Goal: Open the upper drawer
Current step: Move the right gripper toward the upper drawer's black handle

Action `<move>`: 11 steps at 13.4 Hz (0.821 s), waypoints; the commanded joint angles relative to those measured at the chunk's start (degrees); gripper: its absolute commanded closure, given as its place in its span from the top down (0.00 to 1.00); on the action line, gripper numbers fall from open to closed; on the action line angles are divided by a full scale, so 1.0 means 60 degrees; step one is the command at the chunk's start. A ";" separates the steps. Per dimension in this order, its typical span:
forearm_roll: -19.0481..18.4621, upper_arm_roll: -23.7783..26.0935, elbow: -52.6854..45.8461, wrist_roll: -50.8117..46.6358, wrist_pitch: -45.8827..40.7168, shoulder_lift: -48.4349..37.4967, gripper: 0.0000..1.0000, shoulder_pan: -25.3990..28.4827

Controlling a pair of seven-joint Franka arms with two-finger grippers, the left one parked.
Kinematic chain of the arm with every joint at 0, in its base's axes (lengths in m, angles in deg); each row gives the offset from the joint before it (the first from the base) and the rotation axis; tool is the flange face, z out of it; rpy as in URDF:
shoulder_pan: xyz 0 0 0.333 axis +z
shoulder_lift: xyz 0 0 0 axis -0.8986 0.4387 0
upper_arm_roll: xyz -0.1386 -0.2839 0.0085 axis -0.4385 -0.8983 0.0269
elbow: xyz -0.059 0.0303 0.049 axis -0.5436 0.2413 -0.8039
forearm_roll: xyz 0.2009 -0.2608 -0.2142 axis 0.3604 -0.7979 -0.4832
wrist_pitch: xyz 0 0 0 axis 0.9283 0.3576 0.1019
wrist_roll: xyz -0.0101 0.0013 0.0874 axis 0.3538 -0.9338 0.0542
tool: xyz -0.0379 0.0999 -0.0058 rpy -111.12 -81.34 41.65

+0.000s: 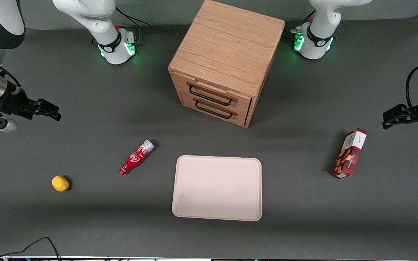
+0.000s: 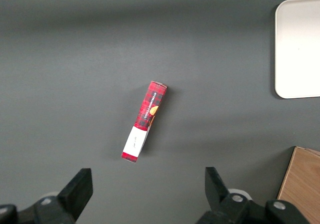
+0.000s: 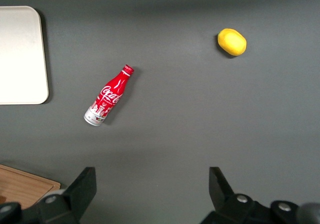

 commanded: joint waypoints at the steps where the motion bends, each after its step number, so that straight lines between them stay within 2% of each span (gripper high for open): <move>1: -0.0061 0.0041 0.0103 -0.0100 0.0080 -0.0064 1.00 -0.0043; 4: -0.0017 0.0245 -0.0013 -0.0071 0.0110 0.0023 1.00 0.0060; 5: -0.0017 0.0667 -0.0115 0.0017 0.0110 0.0053 1.00 0.0031; 8: -0.0002 0.2072 -0.1080 0.2414 -0.0008 0.0680 1.00 -0.0042; 11: -0.0002 0.3332 -0.1710 0.2535 0.0007 0.1514 1.00 0.0001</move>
